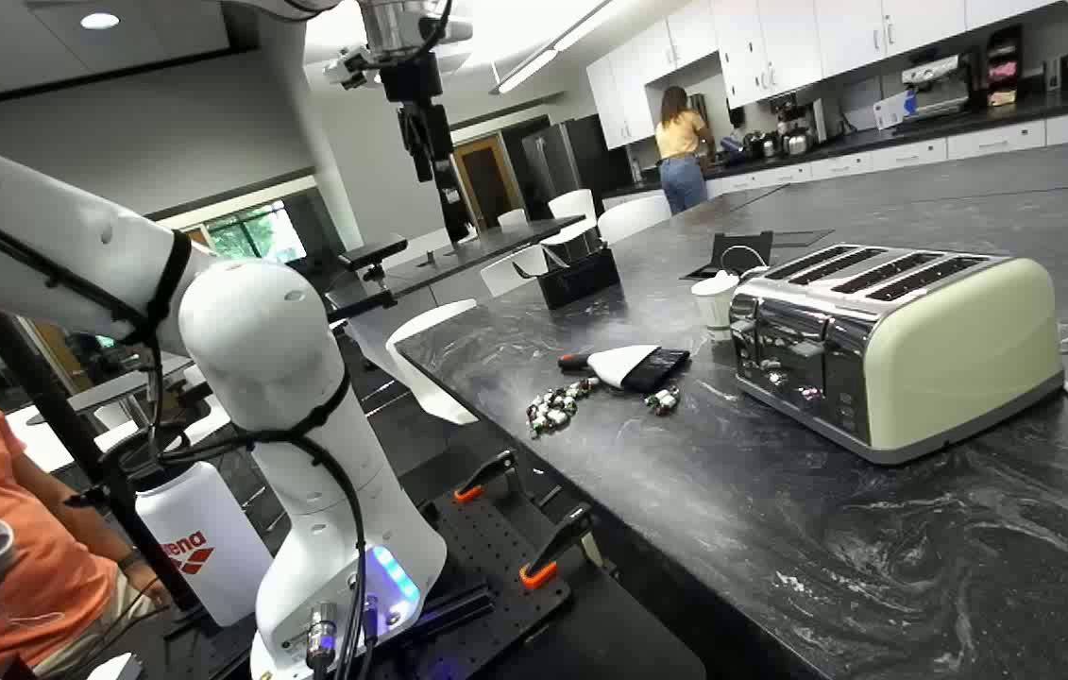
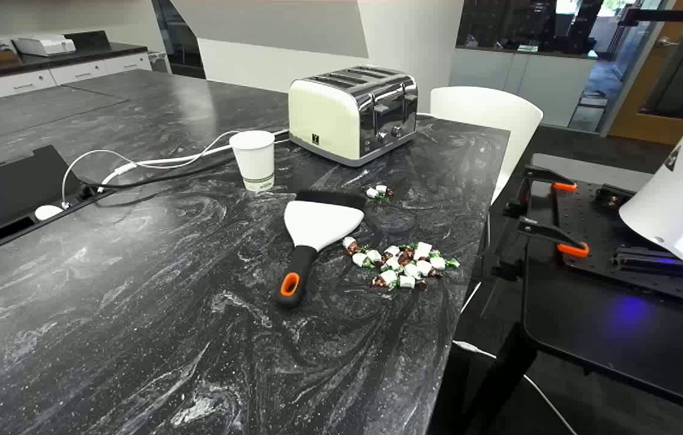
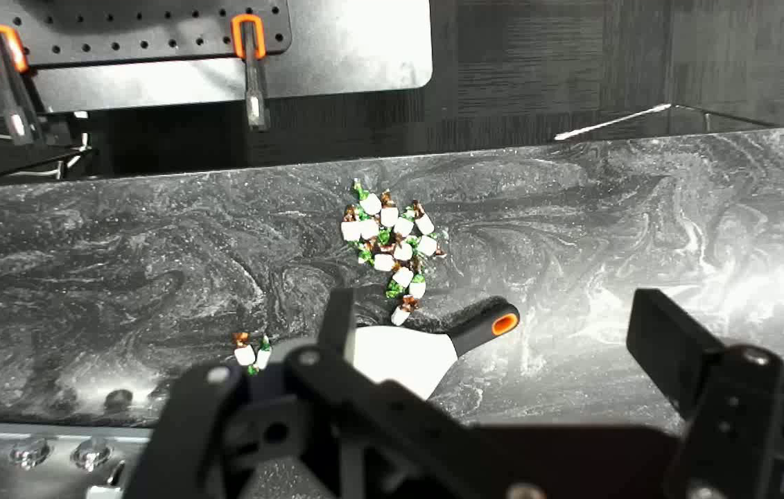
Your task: Move the brush to the left
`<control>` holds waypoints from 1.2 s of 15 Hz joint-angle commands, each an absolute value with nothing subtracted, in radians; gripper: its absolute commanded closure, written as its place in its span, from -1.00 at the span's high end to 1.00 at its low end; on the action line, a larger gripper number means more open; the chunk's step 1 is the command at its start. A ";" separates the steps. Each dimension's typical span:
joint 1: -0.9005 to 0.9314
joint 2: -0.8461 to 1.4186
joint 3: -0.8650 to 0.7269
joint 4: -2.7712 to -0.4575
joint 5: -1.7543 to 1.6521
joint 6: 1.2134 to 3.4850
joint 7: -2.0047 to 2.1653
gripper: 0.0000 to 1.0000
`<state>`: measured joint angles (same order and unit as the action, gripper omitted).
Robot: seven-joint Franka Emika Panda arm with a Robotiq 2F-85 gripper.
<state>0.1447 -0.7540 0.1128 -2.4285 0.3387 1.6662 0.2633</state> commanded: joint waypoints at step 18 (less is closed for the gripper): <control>0.091 -0.395 0.480 -2.406 0.343 2.075 0.864 1.00</control>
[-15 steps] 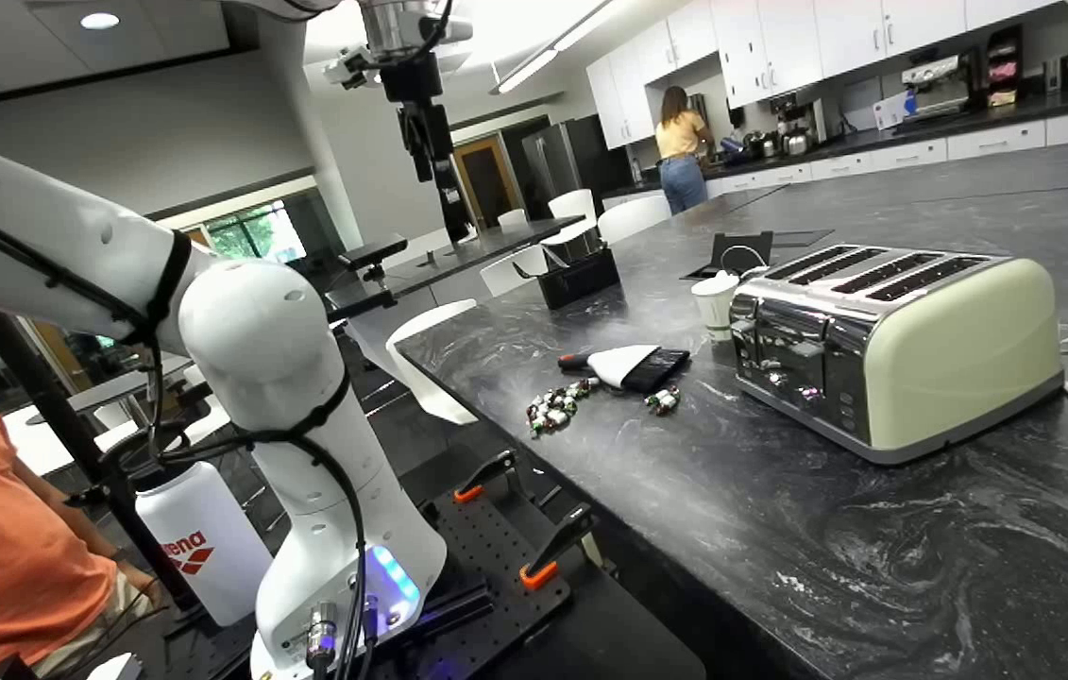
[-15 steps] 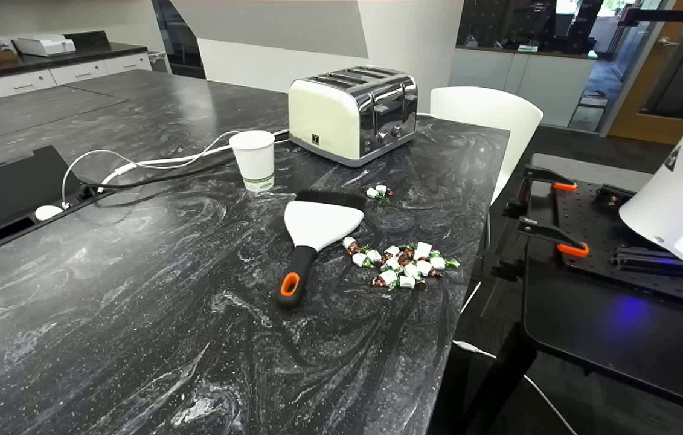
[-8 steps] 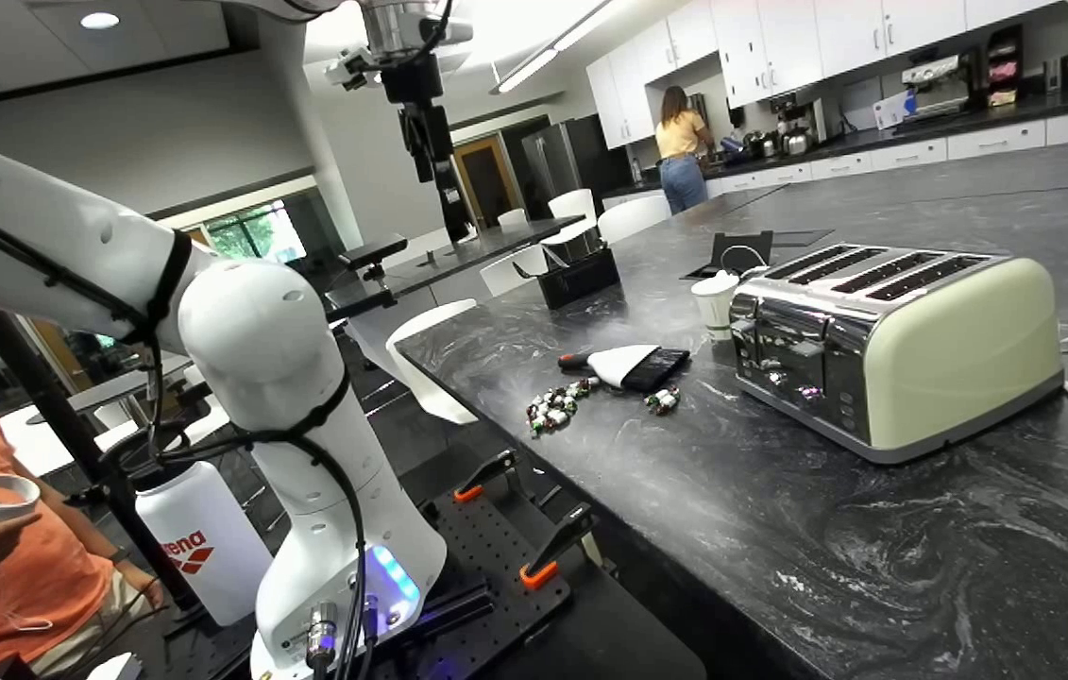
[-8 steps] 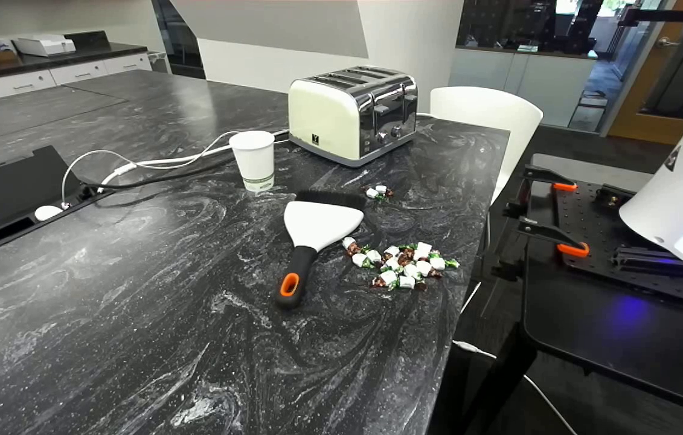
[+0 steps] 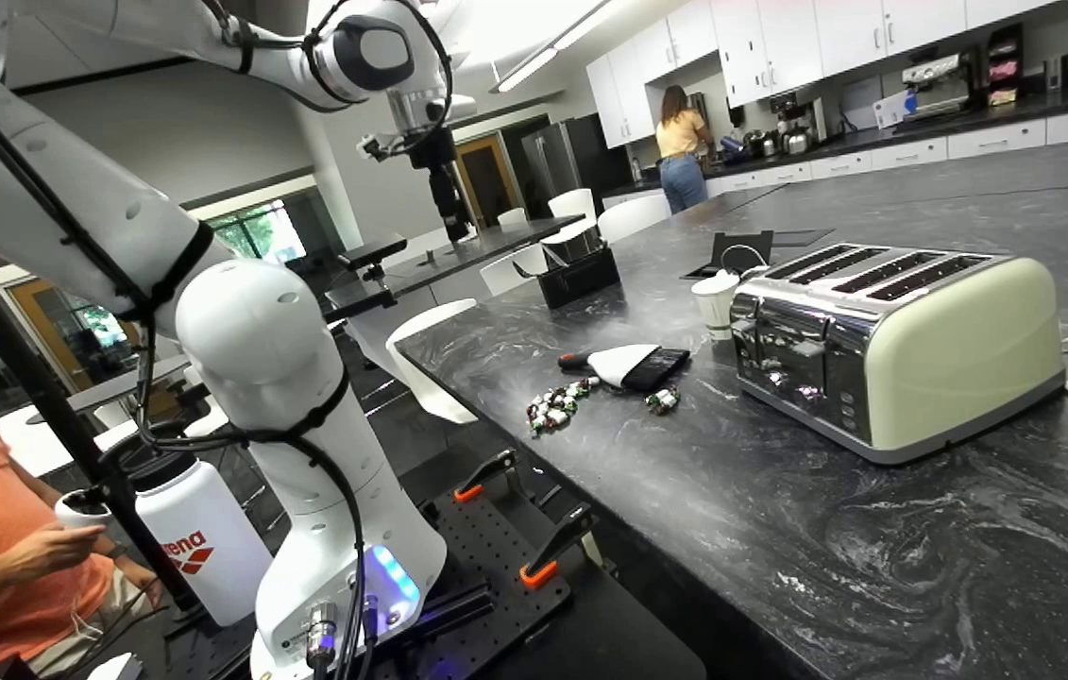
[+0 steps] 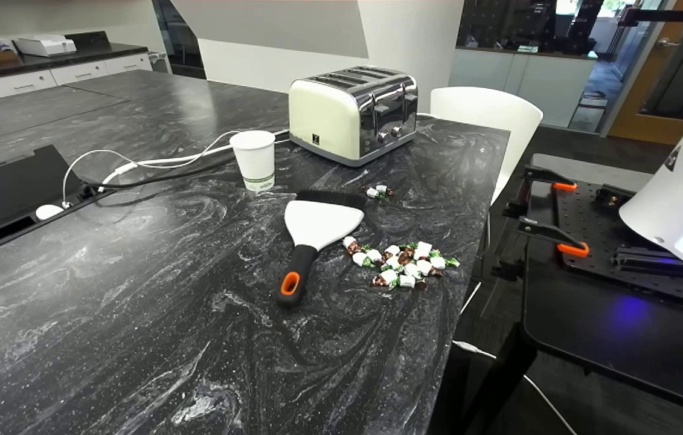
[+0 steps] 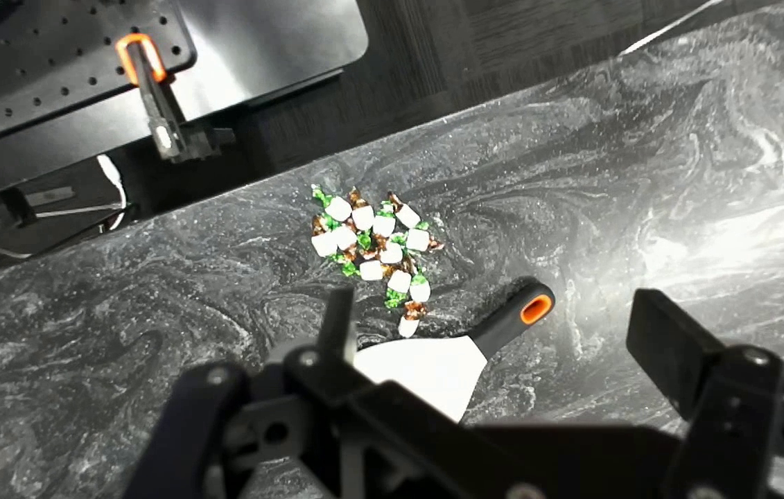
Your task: Move the brush to the left
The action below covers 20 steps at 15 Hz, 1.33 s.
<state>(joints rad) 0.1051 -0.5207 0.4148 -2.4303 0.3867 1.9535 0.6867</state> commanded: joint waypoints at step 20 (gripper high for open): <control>0.173 -0.033 0.445 -2.393 -0.124 2.545 1.580 1.00</control>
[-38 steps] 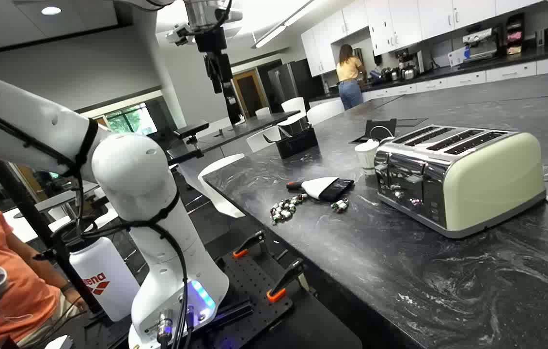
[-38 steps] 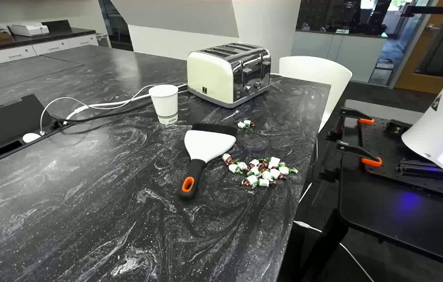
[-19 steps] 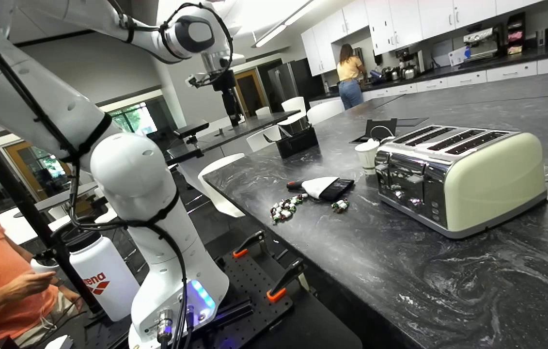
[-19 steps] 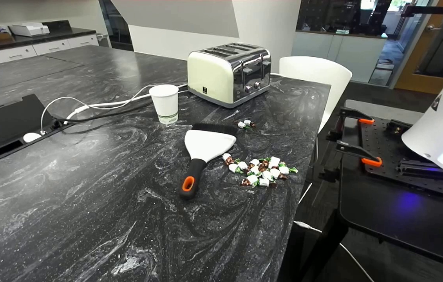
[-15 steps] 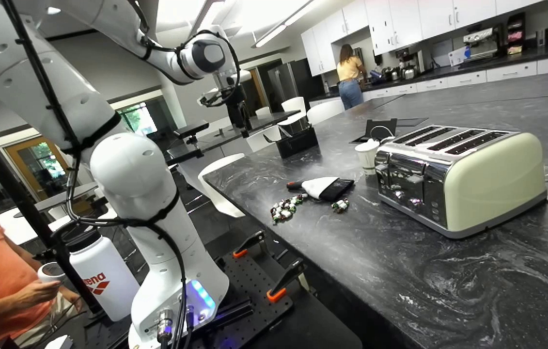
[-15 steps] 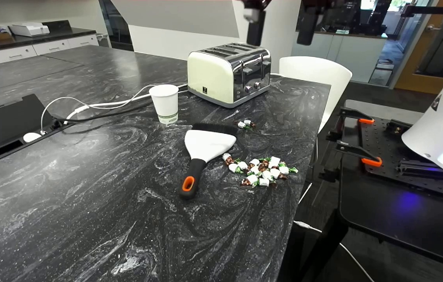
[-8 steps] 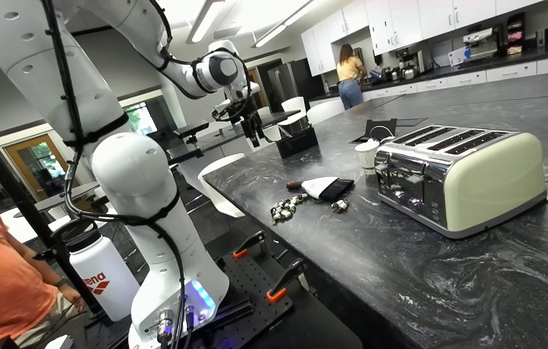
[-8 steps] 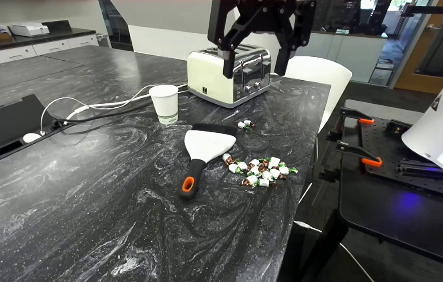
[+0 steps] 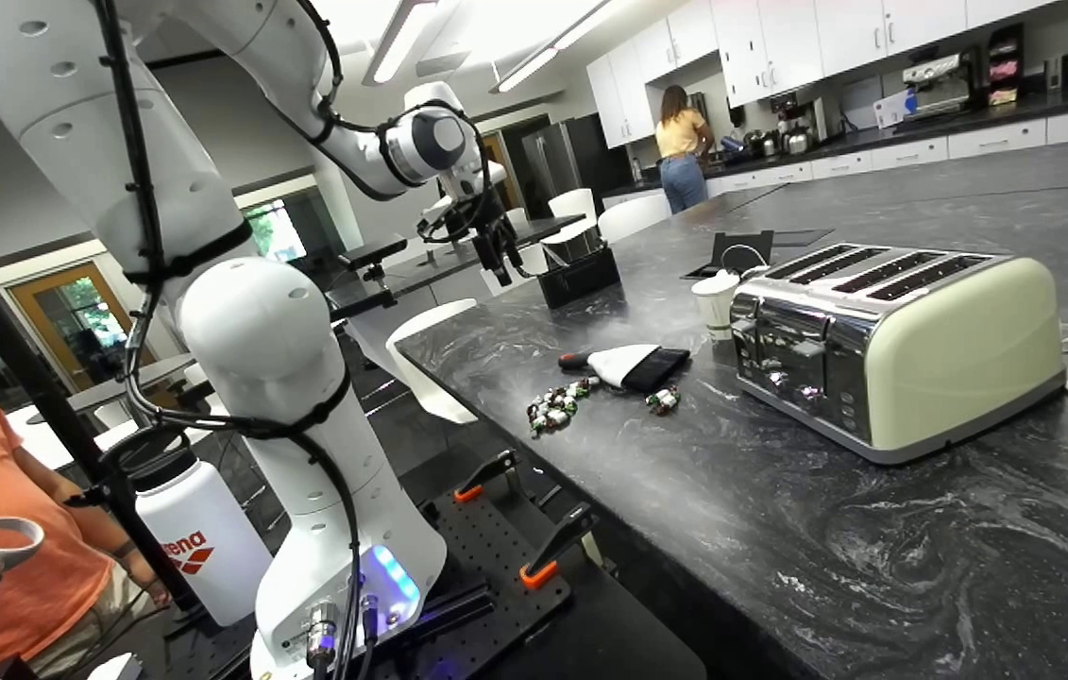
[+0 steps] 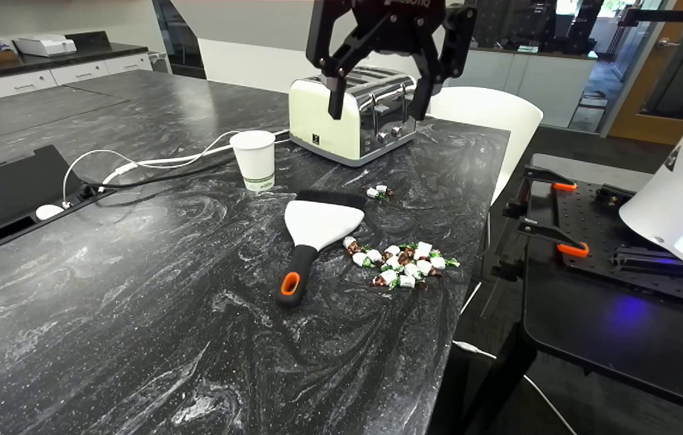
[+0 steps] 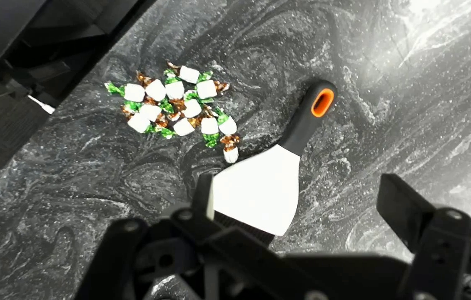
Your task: Move the brush to the left
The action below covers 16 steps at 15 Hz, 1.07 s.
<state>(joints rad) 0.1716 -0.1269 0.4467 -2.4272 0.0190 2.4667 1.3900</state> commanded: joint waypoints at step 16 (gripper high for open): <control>0.475 0.445 0.136 -2.166 -0.359 2.736 1.970 1.00</control>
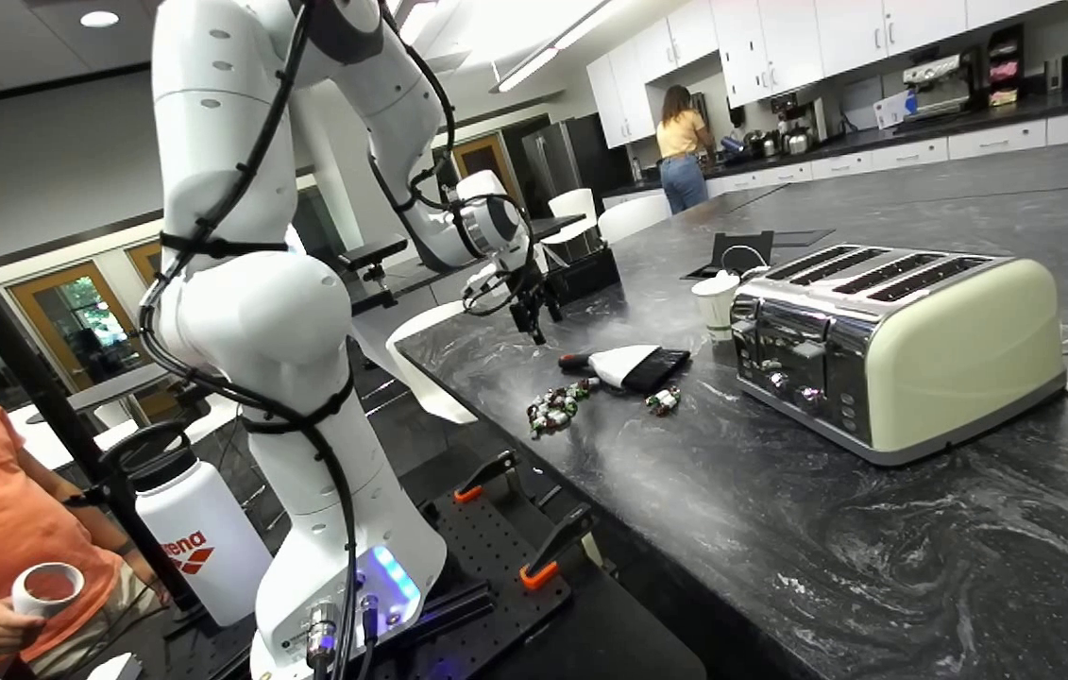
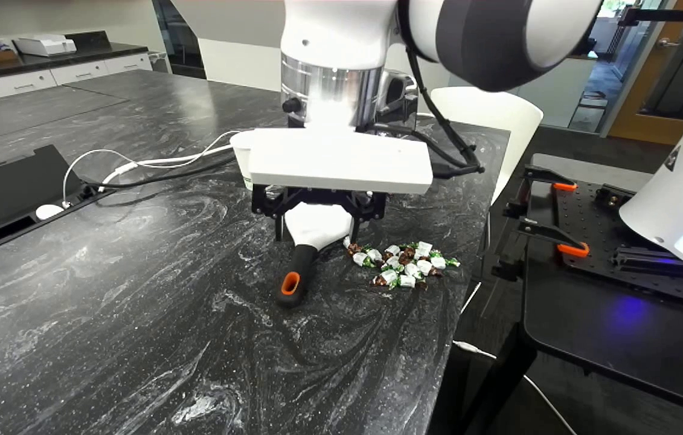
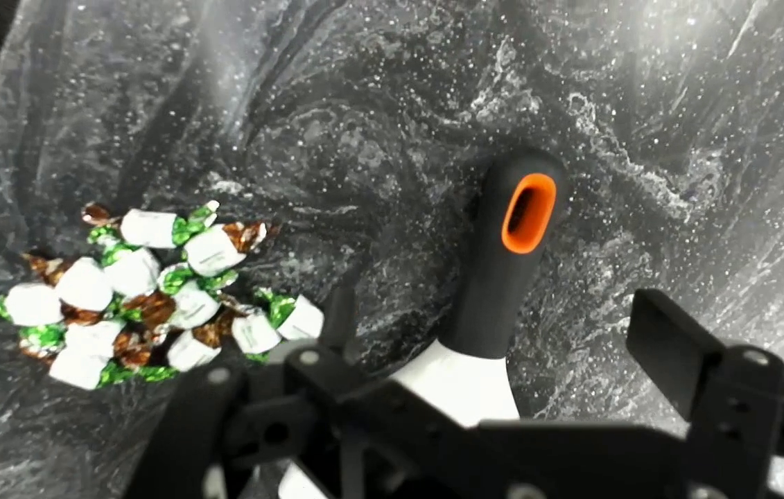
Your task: Move the brush to the left
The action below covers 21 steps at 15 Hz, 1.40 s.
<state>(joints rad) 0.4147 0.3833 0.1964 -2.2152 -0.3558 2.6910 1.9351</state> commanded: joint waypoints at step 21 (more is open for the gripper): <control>0.693 0.591 -0.091 -2.075 -0.326 2.764 2.046 1.00</control>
